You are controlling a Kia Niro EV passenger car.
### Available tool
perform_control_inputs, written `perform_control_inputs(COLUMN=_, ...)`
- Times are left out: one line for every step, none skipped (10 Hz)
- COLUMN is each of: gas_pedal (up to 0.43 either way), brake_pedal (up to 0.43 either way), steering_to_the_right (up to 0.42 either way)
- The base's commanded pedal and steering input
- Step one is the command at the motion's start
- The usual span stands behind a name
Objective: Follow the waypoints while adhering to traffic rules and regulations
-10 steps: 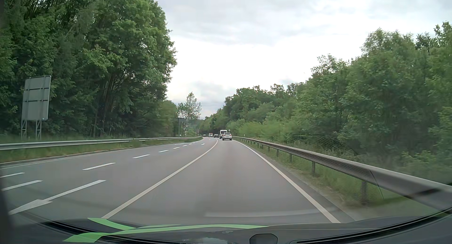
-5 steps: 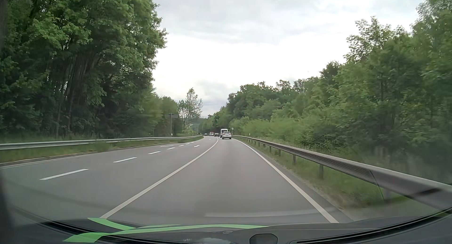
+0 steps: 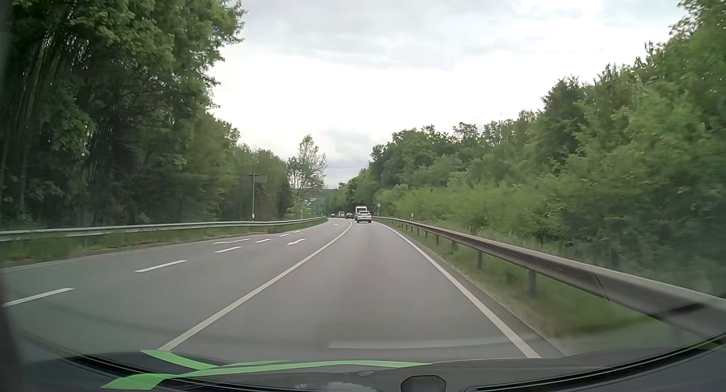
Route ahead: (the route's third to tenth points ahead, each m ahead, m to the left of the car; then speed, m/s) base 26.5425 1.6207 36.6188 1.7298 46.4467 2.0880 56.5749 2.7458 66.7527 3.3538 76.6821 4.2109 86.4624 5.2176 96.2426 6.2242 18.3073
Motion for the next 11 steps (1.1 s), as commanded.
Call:
perform_control_inputs(gas_pedal=0.098, brake_pedal=0.000, steering_to_the_right=-0.009)
perform_control_inputs(gas_pedal=0.098, brake_pedal=0.000, steering_to_the_right=-0.009)
perform_control_inputs(gas_pedal=0.098, brake_pedal=0.000, steering_to_the_right=-0.010)
perform_control_inputs(gas_pedal=0.098, brake_pedal=0.000, steering_to_the_right=-0.009)
perform_control_inputs(gas_pedal=0.098, brake_pedal=0.000, steering_to_the_right=-0.008)
perform_control_inputs(gas_pedal=0.098, brake_pedal=0.000, steering_to_the_right=-0.008)
perform_control_inputs(gas_pedal=0.098, brake_pedal=0.000, steering_to_the_right=-0.007)
perform_control_inputs(gas_pedal=0.098, brake_pedal=0.000, steering_to_the_right=-0.007)
perform_control_inputs(gas_pedal=0.098, brake_pedal=0.000, steering_to_the_right=-0.007)
perform_control_inputs(gas_pedal=0.098, brake_pedal=0.000, steering_to_the_right=-0.007)
perform_control_inputs(gas_pedal=0.098, brake_pedal=0.000, steering_to_the_right=-0.007)
